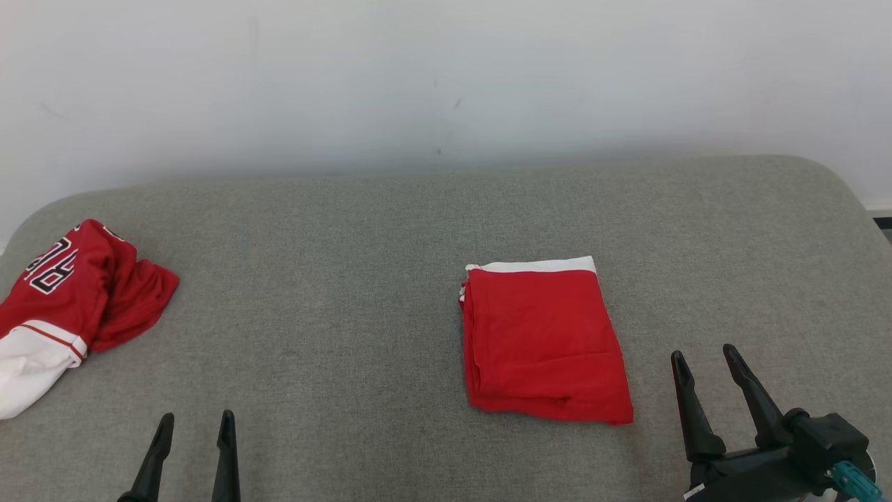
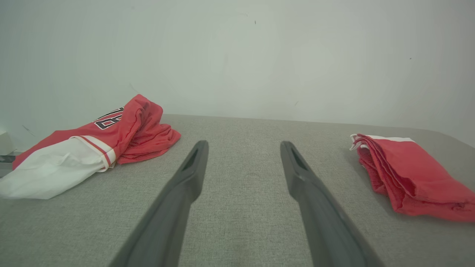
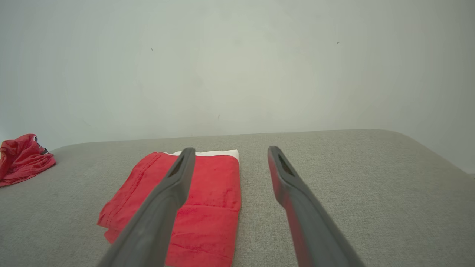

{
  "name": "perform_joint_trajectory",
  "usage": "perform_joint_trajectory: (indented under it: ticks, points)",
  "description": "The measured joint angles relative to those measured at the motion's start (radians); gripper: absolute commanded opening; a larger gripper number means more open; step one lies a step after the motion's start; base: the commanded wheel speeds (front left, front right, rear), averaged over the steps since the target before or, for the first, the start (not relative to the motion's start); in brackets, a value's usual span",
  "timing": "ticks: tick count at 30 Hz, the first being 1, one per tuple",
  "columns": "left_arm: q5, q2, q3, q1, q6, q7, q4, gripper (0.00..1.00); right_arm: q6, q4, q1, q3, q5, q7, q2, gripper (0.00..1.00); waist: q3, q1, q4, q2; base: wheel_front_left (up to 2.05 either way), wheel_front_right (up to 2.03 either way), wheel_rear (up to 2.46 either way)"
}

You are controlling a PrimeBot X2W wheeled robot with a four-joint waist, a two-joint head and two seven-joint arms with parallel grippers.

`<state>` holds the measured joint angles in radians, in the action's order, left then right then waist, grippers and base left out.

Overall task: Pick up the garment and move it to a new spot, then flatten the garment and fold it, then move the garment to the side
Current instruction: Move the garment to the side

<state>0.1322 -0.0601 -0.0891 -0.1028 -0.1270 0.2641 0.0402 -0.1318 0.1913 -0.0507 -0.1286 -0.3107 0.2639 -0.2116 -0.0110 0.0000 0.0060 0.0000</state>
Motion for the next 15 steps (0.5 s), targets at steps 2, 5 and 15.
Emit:
perform_joint_trajectory:
  ticks: [2,5,15]
  points:
    - [0.0,-0.001,-0.001,0.003,-0.001,0.0,0.0,1.0,0.0,0.003,0.0,0.0,-0.004,0.0,0.0,1.0,-0.001,0.0,0.001,0.0,0.0,0.0,0.0]
    - [0.0,-0.002,-0.001,0.012,-0.001,0.0,0.0,1.0,0.0,0.02,-0.012,-0.007,-0.005,0.0,-0.007,1.0,-0.004,0.0,0.004,0.0,0.0,0.0,0.0]
    - [0.0,-0.002,0.026,0.062,-0.002,0.0,-0.001,1.0,0.0,0.207,-0.216,-0.086,-0.044,-0.082,-0.073,1.0,-0.046,0.0001,0.025,0.0001,0.0,0.0,0.0]
